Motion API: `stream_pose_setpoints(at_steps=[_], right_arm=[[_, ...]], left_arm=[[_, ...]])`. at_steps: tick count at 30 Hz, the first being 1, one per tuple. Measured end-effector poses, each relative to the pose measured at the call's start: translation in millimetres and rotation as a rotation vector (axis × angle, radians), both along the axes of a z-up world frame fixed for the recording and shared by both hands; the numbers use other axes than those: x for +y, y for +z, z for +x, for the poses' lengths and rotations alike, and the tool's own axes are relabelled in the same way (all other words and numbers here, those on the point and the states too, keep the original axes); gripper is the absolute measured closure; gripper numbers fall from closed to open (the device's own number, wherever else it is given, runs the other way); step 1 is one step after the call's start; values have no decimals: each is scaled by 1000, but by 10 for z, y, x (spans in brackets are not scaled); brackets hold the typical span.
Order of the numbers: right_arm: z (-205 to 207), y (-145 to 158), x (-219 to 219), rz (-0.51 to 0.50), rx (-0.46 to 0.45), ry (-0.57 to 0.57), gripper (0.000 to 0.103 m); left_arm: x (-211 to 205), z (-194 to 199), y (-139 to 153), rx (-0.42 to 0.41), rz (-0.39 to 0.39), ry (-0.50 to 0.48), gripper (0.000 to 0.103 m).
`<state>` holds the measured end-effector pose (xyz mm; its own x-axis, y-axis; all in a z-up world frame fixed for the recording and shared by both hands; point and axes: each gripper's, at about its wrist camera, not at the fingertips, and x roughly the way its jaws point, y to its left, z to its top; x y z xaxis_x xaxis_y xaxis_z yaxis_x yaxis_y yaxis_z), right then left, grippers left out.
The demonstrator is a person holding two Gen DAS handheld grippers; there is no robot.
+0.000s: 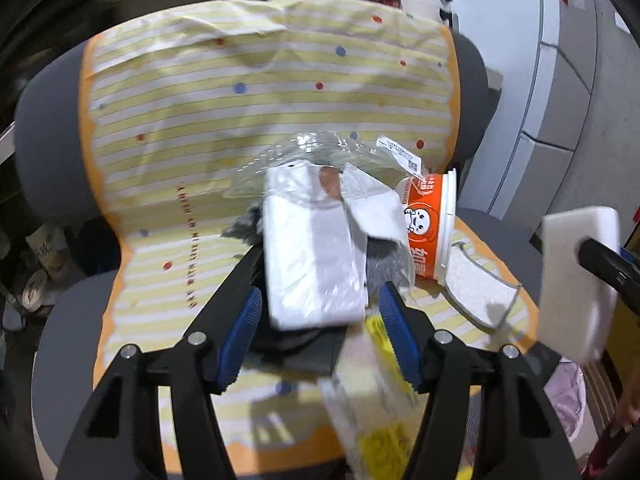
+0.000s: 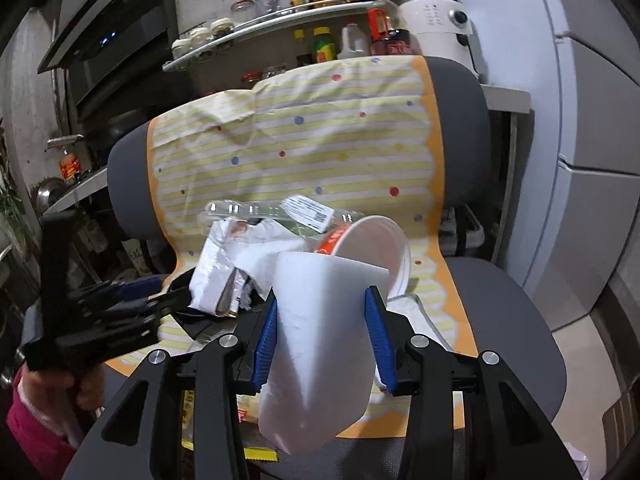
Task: Collect trash
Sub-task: 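Grasp the white paper wrapper with the left gripper while the right holds the roll, then carry the paper wrapper and roll to the pink bin and release both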
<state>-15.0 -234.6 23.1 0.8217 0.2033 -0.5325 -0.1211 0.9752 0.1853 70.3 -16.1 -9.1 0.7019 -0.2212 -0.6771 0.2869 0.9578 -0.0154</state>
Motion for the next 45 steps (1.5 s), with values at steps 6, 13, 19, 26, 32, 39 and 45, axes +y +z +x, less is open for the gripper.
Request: stream_pose_setpoints(at_steps=[6,13,19,26,32,39,45], right_arm=[[86,-86,-80,15,16,9,60],[122,-152,-101,31,26,17,60],[62,-120,-91,35,21,22,60],[-42,-99,-28,44,20,32,60],[-168,-78,-23,46,9,22,60],[-480,-44,-199,36,-7,-28,60],[-816,-82,-488,29,1,-102,60]], left_arm=[[-60,349,-146,44,54,18,27],[-101,499,-325,85,141,28,35],[141,329,-105,21,95,78,56],[636,64,276,-59,-21,122,78],[854,-282,543,-142,-114,116,81],[553,-641,656,-195,-135,65,81],[277,-777,530,-163,-151,-2,80]])
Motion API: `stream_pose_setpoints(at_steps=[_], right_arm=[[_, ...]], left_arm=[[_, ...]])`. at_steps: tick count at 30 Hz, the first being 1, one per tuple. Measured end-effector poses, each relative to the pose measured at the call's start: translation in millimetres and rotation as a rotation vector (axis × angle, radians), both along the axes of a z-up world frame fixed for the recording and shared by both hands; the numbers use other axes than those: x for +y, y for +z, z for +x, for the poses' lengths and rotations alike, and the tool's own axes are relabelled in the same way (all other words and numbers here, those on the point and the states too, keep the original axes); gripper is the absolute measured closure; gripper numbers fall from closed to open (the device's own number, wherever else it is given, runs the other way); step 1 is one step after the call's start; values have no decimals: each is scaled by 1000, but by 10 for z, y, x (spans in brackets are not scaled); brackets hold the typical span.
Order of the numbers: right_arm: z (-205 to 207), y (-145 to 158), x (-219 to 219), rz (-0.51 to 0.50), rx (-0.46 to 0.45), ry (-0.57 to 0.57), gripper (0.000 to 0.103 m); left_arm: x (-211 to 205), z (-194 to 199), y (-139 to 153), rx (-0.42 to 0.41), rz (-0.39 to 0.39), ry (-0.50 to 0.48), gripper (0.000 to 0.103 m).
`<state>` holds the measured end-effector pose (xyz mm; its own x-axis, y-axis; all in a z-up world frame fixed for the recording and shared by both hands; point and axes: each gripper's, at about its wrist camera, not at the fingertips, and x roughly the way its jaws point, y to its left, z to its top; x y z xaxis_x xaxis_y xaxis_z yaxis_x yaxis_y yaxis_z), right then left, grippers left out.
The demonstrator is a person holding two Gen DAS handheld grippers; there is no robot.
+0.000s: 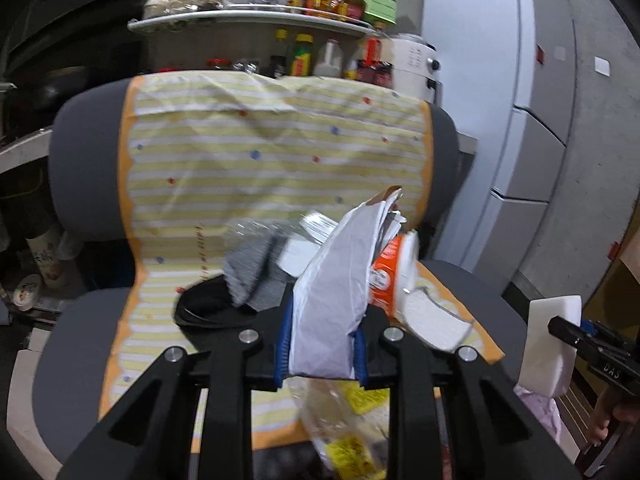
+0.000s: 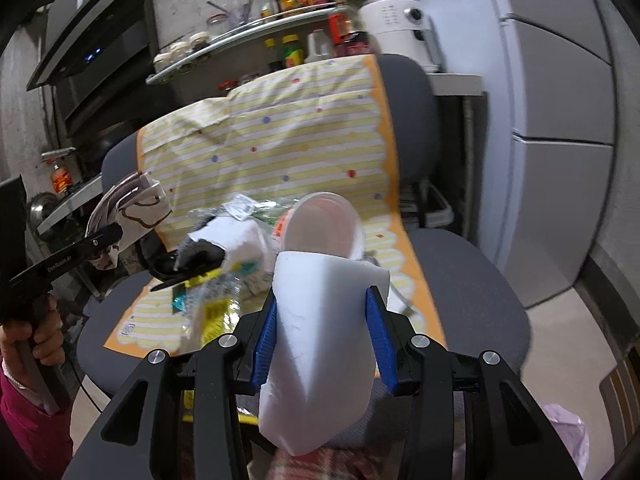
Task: Collect trash
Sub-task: 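Carry the paper wrapper and roll to the pink bin and release both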
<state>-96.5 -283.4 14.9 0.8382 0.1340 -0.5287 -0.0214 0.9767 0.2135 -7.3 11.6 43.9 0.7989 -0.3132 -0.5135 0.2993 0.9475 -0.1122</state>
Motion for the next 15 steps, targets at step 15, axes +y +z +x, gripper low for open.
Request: stream_pose_setpoints(at_steps=[15], right_arm=[[-1058,-620,-1242,27,119,-383,59]], left_arm=[[-1549,-551,-413,71,-51,-397,80]])
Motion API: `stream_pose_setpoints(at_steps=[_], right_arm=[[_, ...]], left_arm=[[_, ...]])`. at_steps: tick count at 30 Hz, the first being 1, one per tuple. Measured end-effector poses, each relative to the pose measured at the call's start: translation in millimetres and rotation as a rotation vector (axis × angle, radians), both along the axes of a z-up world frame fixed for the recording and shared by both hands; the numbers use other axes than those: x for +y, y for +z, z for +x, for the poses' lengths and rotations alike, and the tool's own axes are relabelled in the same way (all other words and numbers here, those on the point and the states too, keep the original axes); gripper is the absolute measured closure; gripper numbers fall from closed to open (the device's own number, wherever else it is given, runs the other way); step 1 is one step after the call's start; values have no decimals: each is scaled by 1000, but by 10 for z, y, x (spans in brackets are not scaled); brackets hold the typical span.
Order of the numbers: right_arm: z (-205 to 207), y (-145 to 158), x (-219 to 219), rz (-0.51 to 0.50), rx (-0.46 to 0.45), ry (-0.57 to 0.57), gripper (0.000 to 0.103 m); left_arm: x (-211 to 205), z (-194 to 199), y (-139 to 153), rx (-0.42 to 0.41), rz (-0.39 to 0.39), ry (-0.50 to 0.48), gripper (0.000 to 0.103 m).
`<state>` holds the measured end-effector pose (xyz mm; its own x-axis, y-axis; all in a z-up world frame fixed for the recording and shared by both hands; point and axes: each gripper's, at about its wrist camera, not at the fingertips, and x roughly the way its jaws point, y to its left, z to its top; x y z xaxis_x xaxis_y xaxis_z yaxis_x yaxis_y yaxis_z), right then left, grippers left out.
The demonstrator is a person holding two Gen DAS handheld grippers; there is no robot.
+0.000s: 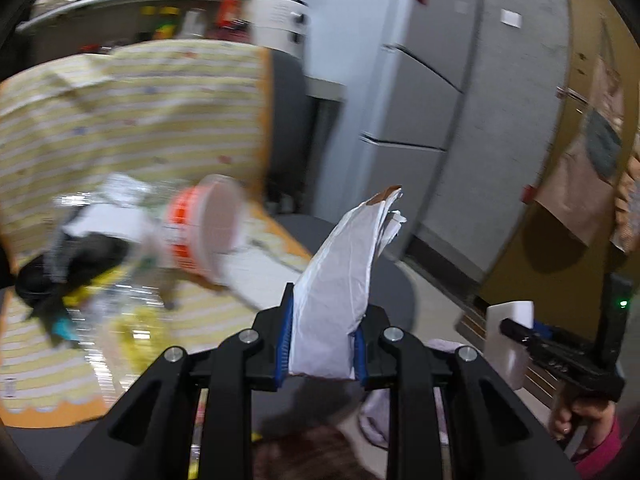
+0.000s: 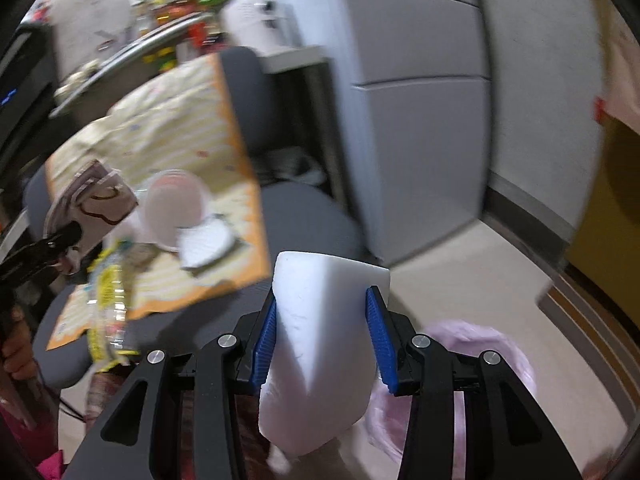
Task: Collect trash
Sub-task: 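Carry the paper wrapper and roll to the pink bin and release both, then swing both tools back toward the chair seat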
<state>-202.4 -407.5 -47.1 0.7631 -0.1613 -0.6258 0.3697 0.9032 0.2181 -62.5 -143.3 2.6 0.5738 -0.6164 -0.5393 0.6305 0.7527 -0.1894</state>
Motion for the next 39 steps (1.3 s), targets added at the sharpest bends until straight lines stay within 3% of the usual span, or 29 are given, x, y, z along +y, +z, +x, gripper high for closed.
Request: stream_pose_setpoints(at_steps=[4,8,11,17,23,32,36,39], right_arm=[[-210,-229,-304,13,29,-104,53],[-313,-480,-601,50,69,-192,39],[-398,-571,-744,58,79,-236,37],[-619,-331,-801,43,-13,-284,37],[-797,-5,-783,17,-123,-297,37],[-980,82,-892,-7,-168,-332,37],[-1048,74,-968,-4,-171,-361,37],[-1078,56,-1006,2,-170,-375,37]], left_arm=[[-398,-176,-117,5,7,-94,80],[-625,-278,-162,14,11,-152,80],[-745,-313,-196,13,17,-176,80],[-1021,-423,-357,47,37,-259,80],[-1507,-642,-657,130,109,-438,80],[-2112,-790,-992,167,139,-569,78],[-2291,-862,-1073,174,141,-605,71],[-2392,-865,-1127,177,153,-609,55]])
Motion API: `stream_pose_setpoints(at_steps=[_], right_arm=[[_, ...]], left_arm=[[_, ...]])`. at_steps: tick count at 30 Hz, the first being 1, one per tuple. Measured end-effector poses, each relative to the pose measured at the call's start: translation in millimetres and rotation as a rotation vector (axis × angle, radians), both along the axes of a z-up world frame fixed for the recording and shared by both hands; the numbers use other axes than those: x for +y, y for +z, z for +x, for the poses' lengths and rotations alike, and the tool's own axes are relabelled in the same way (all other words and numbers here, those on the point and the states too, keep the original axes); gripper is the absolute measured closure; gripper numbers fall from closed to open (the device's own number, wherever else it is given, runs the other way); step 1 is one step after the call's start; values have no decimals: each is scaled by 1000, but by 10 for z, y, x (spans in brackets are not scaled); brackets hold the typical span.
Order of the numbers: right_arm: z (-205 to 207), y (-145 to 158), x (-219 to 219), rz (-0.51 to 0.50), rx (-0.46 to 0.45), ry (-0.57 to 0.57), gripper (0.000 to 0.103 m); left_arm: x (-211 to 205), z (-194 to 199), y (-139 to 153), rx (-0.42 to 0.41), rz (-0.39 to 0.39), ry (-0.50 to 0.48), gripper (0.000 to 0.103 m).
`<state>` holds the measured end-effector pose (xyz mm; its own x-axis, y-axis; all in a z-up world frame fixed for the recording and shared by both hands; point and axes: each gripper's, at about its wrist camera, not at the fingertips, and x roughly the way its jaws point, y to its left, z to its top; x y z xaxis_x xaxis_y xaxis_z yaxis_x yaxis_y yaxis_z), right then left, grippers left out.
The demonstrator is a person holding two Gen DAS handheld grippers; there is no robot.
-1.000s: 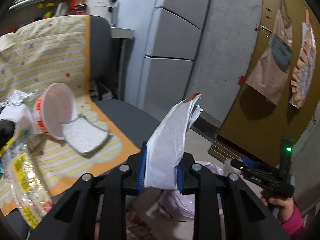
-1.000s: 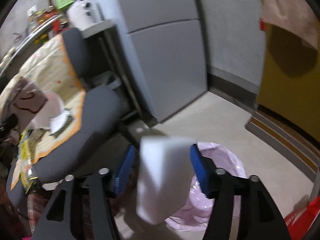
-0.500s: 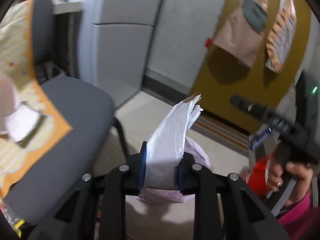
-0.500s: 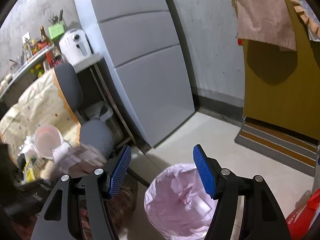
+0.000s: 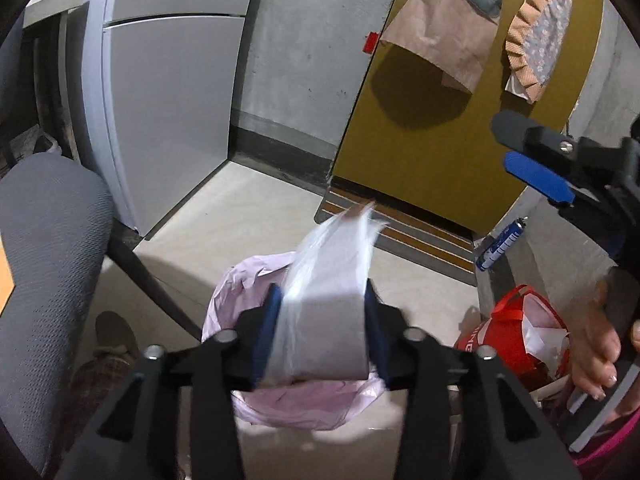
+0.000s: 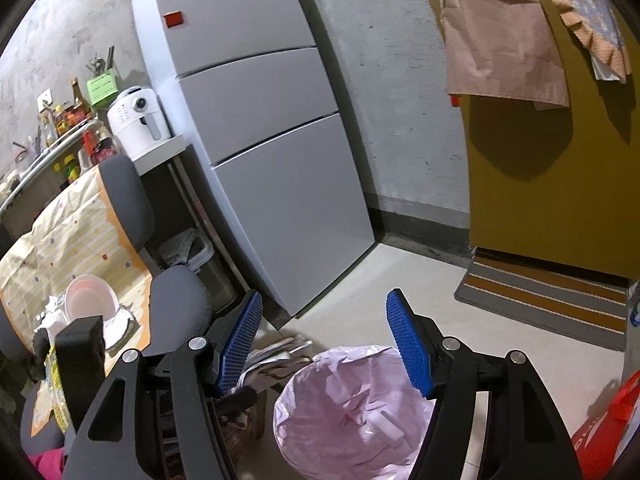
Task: Collect trash
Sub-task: 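Swing both tools back toward the chair seat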
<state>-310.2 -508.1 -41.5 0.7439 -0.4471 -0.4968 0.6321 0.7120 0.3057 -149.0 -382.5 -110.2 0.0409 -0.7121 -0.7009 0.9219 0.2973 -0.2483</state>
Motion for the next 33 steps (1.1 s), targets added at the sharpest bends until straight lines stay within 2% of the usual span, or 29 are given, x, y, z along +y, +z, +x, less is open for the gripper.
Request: stream_pose_setpoints(at_steps=[2,6,8,10,15,25,29,33], right_arm=[[0,-13,-9,6,2,-3,37],[37,-6,26,3,5,8,37],[73,14,72,-4,1,20,37],[102,33,117,-14,0,28,37],[256,84,285,-18,-11,90,37],[900,142,912,-26,56,310,37],[1233,124,1257,-39,85,419,37],[1564,105,1585,-42,102,520,37]], left_arm=[[-14,43,-17,15,-1,13,48],[61,113,33,4,-5,44,47],[174,147,125,-25,-15,74,47],[323,171,233,-89,-13,122,47],[807,293,460,-167,-20,234,47],[1996,597,758,-228,-27,535,46],[2524,744,770,-240,8,678,39],[3038,922,689,-239,58,829,27]])
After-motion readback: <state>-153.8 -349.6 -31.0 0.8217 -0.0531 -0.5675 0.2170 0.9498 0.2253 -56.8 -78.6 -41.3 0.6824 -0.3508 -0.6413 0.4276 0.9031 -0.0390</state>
